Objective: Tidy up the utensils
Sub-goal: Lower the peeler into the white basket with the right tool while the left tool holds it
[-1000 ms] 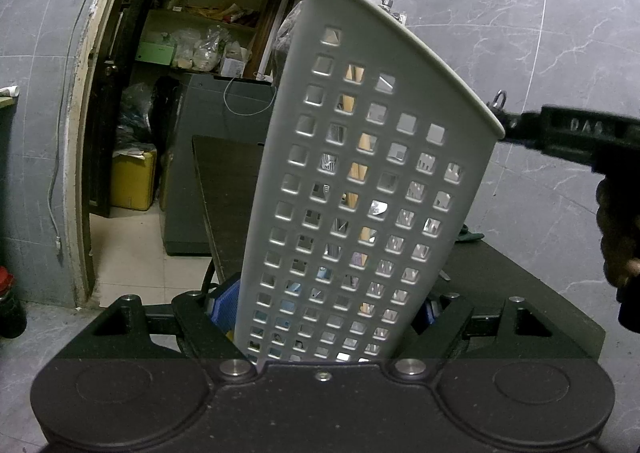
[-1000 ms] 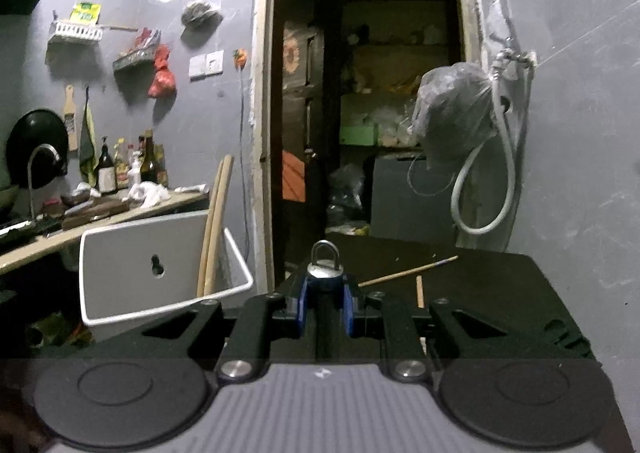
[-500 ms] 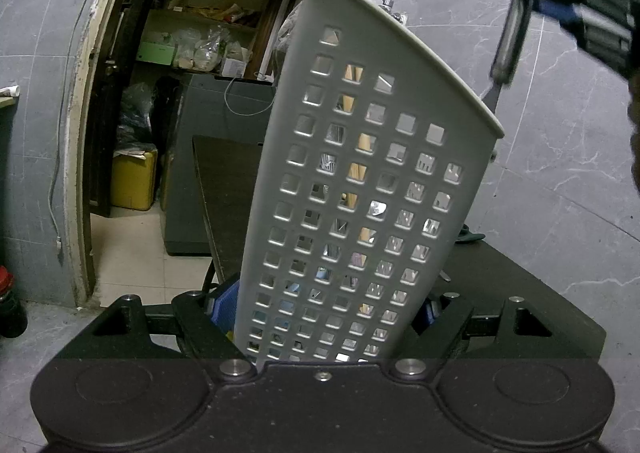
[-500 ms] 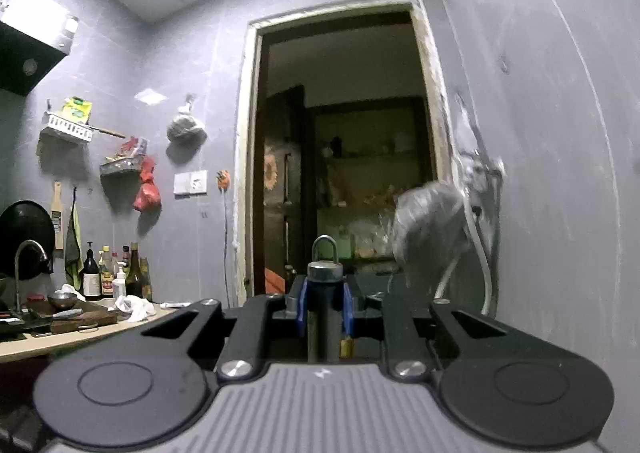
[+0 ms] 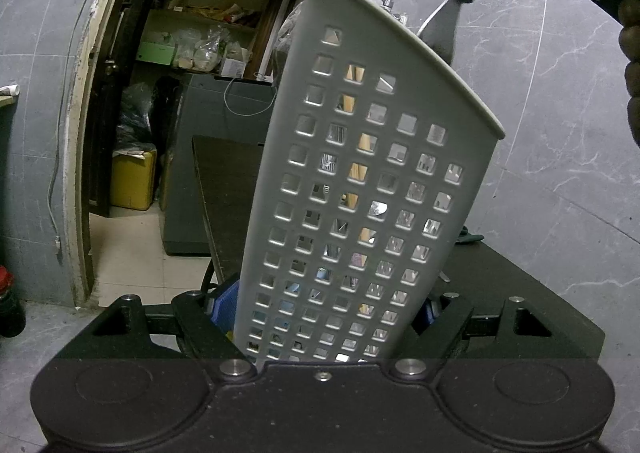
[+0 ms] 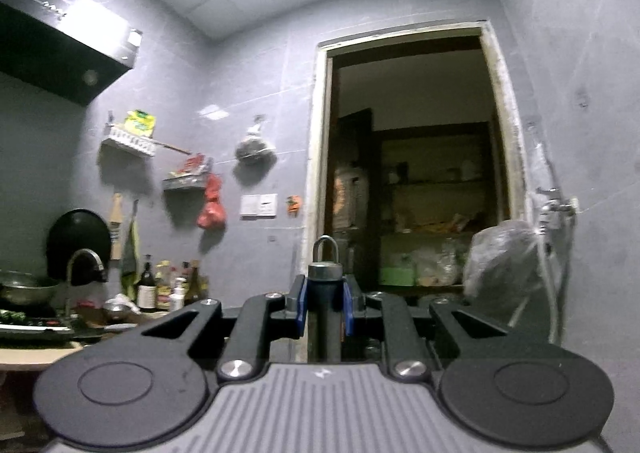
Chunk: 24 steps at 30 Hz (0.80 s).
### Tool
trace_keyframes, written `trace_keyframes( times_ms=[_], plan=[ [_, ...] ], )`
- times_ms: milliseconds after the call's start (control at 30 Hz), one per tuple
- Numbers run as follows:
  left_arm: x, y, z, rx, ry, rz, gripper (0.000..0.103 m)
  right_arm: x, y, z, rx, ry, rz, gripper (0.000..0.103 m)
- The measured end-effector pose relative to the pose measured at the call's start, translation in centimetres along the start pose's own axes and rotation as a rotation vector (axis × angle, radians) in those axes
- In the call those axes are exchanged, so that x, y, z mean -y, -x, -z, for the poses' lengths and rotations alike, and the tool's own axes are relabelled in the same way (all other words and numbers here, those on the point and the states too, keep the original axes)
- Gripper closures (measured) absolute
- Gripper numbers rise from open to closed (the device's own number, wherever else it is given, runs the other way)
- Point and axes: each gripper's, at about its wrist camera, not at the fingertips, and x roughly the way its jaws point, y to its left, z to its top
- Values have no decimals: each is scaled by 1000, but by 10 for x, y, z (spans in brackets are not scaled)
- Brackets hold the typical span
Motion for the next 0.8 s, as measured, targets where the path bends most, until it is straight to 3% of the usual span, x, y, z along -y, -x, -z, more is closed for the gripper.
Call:
trace_keyframes(
  times_ms=[267,800],
  plan=[
    [0,0,0,0,1,0,21,-9,-14,19,-66,-21,-70,83],
    [0,0,0,1,1,1,21,-4,-25,54,-189,-69,-95,82]
  ],
)
